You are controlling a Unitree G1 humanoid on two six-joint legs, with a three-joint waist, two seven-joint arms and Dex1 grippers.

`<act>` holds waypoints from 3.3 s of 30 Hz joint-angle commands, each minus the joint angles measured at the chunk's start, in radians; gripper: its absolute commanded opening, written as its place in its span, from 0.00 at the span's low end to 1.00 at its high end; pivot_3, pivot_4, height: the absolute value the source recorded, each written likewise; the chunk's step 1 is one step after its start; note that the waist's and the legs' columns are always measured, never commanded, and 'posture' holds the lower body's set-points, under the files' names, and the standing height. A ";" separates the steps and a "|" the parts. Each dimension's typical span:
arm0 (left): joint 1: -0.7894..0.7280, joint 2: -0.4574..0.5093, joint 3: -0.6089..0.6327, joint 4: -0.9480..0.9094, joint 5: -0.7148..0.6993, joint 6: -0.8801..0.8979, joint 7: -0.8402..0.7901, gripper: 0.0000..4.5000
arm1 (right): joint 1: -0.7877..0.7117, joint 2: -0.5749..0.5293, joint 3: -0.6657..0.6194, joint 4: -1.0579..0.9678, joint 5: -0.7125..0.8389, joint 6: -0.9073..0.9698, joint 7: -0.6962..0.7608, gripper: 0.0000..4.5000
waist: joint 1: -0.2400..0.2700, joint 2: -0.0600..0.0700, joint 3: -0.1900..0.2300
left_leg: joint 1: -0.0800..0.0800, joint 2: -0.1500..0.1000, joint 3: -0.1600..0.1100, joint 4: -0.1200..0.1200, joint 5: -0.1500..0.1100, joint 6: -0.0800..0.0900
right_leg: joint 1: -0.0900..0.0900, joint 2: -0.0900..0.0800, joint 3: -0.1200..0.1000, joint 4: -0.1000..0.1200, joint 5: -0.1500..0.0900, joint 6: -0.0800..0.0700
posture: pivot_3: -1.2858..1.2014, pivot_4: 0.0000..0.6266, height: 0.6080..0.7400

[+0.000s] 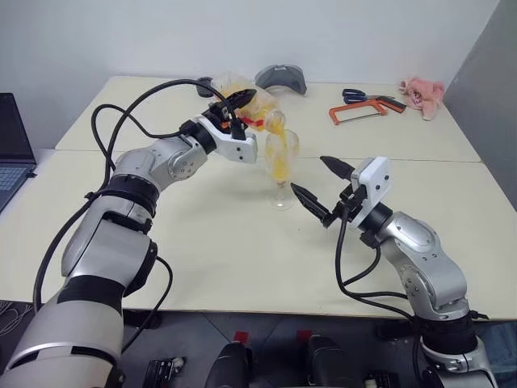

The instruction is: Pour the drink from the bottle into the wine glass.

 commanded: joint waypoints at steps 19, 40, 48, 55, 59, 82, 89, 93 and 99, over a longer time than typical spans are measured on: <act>-0.073 0.028 -0.015 -0.002 0.001 0.003 0.038 0.38 | 0.030 0.022 -0.010 -0.003 -0.010 -0.072 -0.002 1.00 | 0.000 0.000 0.000 | 0.000 0.000 0.000 0.000 0.000 0.000 | 0.000 0.000 0.000 0.000 0.000 0.000 | 0.52 0.24 1.00; -0.085 0.030 -0.029 0.012 0.001 0.000 0.046 0.38 | 0.065 -0.103 -0.108 -0.058 0.124 -0.020 0.120 1.00 | 0.000 0.000 0.000 | 0.000 0.000 0.001 0.000 0.000 0.000 | 0.000 0.000 0.000 0.000 0.000 0.000 | 0.52 0.24 1.00; -0.087 0.030 -0.034 0.015 0.006 0.000 0.054 0.38 | 0.056 -0.172 -0.135 -0.085 0.236 0.057 0.167 1.00 | 0.000 0.000 0.000 | 0.000 0.000 0.001 0.000 0.000 0.000 | 0.000 0.000 0.001 0.001 0.000 0.000 | 0.52 0.24 1.00; -0.087 0.033 -0.037 0.016 0.017 -0.002 0.062 0.38 | 0.062 -0.183 -0.122 -0.095 0.253 0.069 0.163 1.00 | 0.000 0.000 0.000 | 0.000 0.000 0.001 0.001 0.000 0.000 | 0.000 0.000 0.001 0.001 0.000 0.000 | 0.52 0.24 1.00; -0.086 0.031 -0.032 0.020 0.010 -0.001 0.056 0.38 | 0.066 -0.179 -0.110 -0.101 0.247 0.067 0.156 1.00 | 0.000 0.000 0.000 | 0.000 0.000 0.001 0.001 0.000 0.000 | 0.000 0.000 0.001 0.001 0.000 0.000 | 0.52 0.24 1.00; 0.162 -0.147 0.425 -0.200 -0.756 0.331 -0.555 0.38 | 0.027 -0.113 -0.019 -0.116 0.138 0.045 0.102 1.00 | -0.006 0.000 0.000 | 0.000 0.003 0.001 0.002 0.002 -0.003 | 0.000 -0.001 0.001 0.002 0.000 0.000 | 0.52 0.24 1.00; 0.391 -0.135 0.613 -0.492 -1.007 0.712 -0.655 0.38 | -0.032 -0.140 0.076 -0.142 0.119 0.145 0.101 1.00 | -0.030 0.000 0.000 | 0.001 0.006 -0.005 0.002 0.002 -0.003 | 0.000 0.000 0.001 0.005 0.000 0.000 | 0.52 0.24 1.00; 0.502 -0.122 0.677 -0.591 -1.090 0.846 -0.690 0.38 | -0.108 -0.122 0.143 -0.104 0.085 0.196 0.090 1.00 | -0.030 0.000 0.000 | 0.001 0.006 -0.007 0.004 0.002 -0.003 | 0.000 0.000 0.000 0.006 0.000 0.000 | 0.52 0.24 1.00; 0.582 -0.113 0.749 -0.614 -1.138 0.885 -0.683 0.38 | -0.192 -0.080 0.192 -0.038 0.039 0.221 0.087 1.00 | -0.022 -0.001 -0.001 | 0.000 0.006 -0.008 0.007 0.002 -0.003 | 0.000 0.000 0.000 0.007 0.000 0.000 | 0.52 0.24 1.00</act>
